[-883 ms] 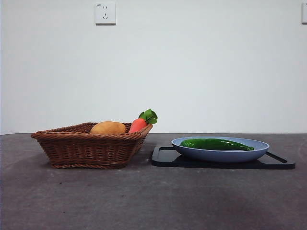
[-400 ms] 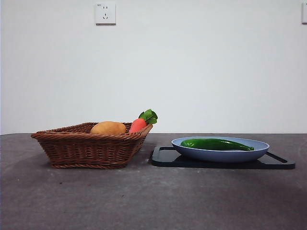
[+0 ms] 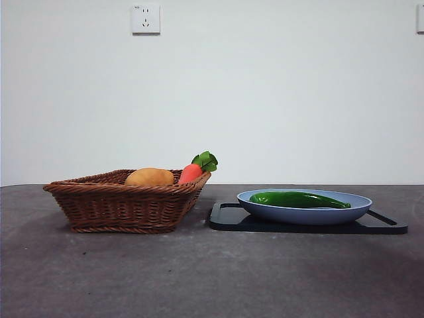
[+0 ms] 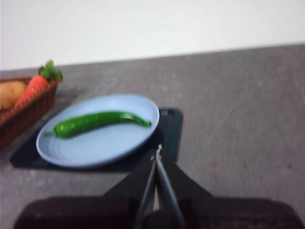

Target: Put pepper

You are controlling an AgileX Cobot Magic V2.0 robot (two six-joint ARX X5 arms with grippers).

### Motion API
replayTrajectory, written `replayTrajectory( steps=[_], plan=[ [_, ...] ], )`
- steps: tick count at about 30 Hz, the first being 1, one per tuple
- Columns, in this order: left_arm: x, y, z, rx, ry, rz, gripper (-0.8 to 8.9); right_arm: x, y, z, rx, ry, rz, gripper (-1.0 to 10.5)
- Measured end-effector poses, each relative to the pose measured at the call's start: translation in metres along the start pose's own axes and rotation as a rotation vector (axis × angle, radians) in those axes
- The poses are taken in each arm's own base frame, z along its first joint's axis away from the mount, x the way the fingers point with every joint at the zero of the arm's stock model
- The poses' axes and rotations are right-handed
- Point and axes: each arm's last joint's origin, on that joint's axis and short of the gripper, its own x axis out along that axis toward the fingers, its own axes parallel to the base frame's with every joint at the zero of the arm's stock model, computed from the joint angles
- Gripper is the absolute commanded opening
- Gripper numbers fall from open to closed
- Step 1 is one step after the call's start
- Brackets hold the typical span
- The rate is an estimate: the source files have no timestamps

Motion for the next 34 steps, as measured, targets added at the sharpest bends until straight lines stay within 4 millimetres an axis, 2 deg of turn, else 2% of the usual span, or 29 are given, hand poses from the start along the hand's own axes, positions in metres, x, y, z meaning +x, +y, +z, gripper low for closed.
replayTrajectory(
  steps=[34],
  plan=[
    [0.0000,0.0000,0.0000,0.000,0.000,0.000,0.08,-0.0002,0.0000,-0.0004,0.027,0.008,-0.002,0.1]
  ],
)
